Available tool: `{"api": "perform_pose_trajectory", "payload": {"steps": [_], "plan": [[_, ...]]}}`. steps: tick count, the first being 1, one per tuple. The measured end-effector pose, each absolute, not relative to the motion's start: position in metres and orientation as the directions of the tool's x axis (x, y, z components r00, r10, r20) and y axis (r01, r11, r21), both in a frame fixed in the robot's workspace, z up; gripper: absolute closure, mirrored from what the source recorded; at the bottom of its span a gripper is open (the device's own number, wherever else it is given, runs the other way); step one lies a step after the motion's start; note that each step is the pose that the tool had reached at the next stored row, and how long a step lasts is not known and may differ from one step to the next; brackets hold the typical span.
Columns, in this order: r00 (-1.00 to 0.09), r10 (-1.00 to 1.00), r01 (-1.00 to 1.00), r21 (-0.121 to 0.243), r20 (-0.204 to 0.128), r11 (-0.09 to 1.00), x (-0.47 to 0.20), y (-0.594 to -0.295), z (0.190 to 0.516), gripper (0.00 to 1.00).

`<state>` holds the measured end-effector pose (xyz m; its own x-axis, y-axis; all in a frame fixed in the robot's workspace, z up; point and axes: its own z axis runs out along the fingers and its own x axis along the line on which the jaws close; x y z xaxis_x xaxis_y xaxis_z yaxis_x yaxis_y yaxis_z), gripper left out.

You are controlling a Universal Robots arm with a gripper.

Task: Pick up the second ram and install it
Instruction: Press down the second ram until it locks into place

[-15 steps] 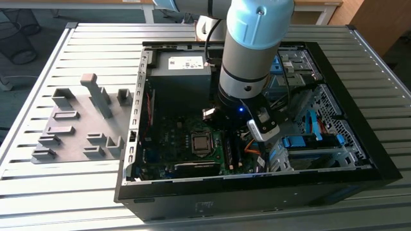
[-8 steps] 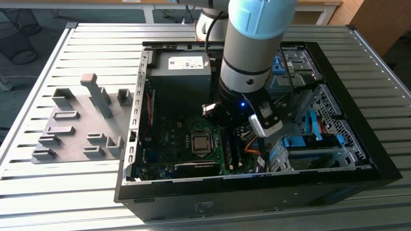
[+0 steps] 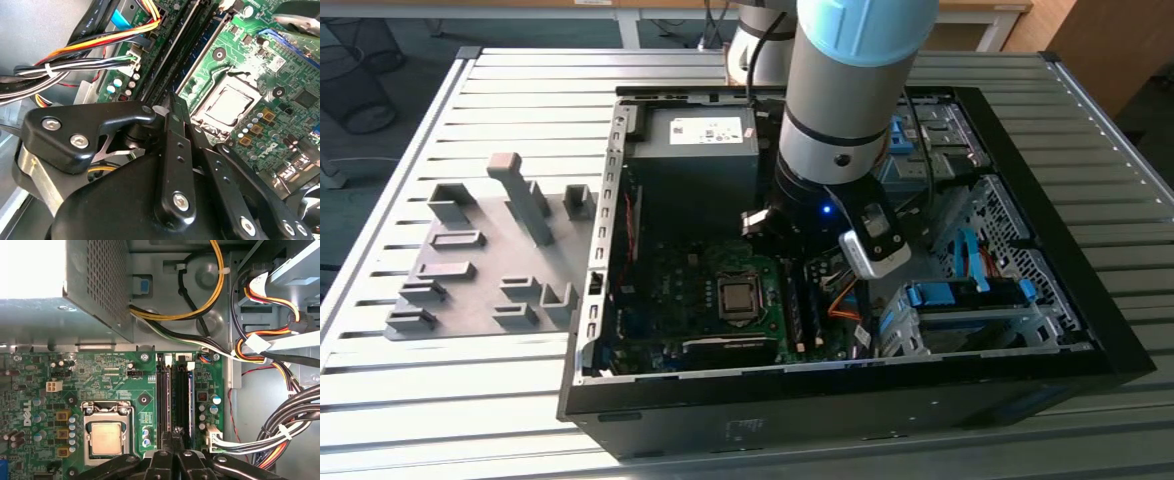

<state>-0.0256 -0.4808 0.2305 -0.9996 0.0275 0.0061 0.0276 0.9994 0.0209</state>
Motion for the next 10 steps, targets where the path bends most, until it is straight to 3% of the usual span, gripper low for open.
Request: {"api": "perform_pose_trajectory", "payload": {"steps": [10], "plan": [[-1.000, 0.027, 0.028, 0.021, 0.006, 0.999, -0.0255, -0.4808, 0.2224, 0.89]]}}
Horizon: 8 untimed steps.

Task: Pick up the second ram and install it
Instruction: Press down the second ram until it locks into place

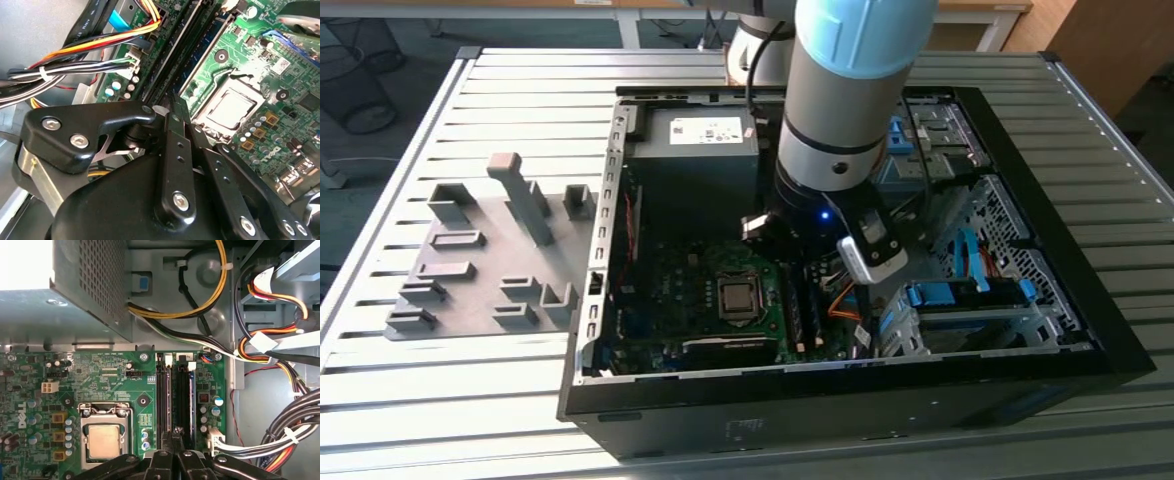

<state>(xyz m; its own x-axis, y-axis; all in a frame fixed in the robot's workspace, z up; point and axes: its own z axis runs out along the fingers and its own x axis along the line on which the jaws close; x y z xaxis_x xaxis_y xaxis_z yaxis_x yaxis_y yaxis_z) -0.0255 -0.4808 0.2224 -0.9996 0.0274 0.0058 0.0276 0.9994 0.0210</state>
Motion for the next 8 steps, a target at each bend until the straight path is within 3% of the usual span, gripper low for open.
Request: {"api": "perform_pose_trajectory", "payload": {"steps": [8], "plan": [[-1.000, 0.028, 0.028, 0.021, 0.006, 0.999, -0.0256, -0.4808, 0.2160, 0.89]]}}
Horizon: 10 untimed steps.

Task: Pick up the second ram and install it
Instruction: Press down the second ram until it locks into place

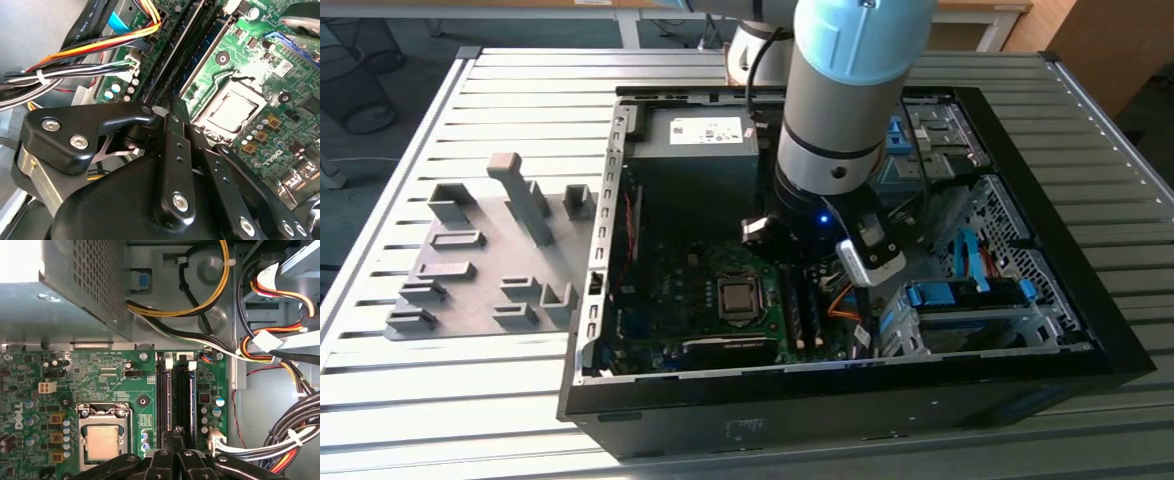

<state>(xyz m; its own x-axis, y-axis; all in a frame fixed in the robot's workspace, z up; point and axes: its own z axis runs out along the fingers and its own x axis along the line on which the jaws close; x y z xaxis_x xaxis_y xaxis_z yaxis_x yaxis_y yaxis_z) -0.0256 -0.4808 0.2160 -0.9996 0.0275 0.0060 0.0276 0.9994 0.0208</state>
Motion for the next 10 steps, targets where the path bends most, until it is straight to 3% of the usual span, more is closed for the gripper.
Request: {"api": "perform_pose_trajectory", "payload": {"steps": [10], "plan": [[-1.000, 0.028, 0.028, 0.021, 0.006, 0.999, -0.026, -0.481, 0.237, 0.89]]}}
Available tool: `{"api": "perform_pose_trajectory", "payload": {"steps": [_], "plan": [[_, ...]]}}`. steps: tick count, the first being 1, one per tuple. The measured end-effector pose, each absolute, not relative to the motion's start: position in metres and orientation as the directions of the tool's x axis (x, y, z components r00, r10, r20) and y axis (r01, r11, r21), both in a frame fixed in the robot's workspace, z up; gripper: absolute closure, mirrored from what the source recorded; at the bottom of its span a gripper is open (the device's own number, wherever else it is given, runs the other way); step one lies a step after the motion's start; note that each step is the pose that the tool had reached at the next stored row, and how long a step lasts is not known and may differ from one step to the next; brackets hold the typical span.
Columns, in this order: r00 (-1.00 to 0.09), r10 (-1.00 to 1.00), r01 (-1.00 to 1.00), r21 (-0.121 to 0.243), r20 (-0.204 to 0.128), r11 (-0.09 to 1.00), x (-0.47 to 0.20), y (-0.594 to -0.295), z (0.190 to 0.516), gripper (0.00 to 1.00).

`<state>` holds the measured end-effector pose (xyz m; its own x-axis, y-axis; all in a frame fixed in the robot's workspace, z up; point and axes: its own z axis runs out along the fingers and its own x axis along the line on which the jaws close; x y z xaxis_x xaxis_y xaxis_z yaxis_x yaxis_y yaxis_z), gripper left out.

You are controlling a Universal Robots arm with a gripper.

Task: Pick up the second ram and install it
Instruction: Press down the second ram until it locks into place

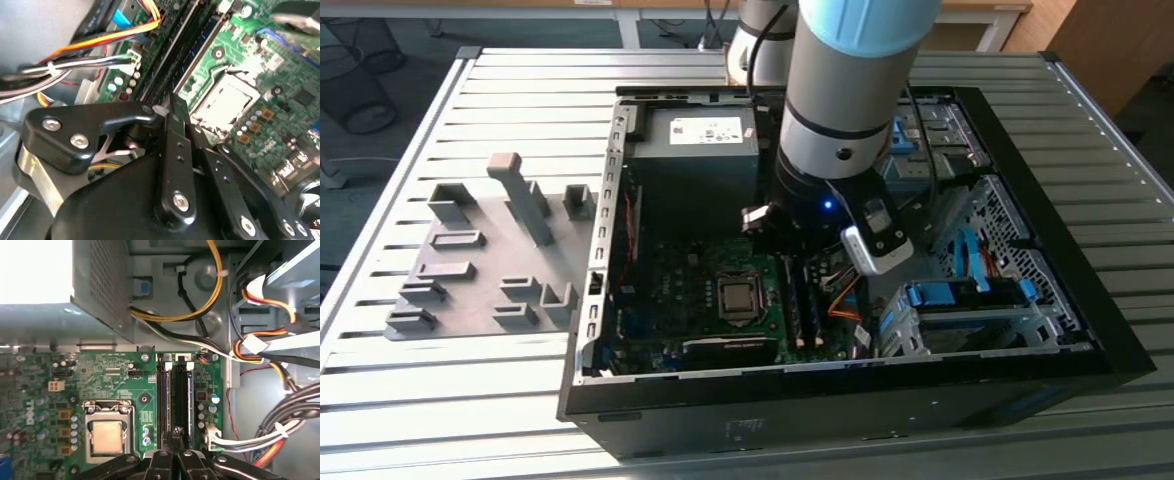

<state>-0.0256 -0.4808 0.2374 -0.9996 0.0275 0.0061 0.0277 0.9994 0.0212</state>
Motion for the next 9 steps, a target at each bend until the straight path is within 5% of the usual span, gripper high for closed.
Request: {"api": "perform_pose_trajectory", "payload": {"steps": [9], "plan": [[-1.000, 0.027, 0.028, 0.021, 0.006, 0.999, -0.0256, -0.4808, 0.2406, 0.89]]}}
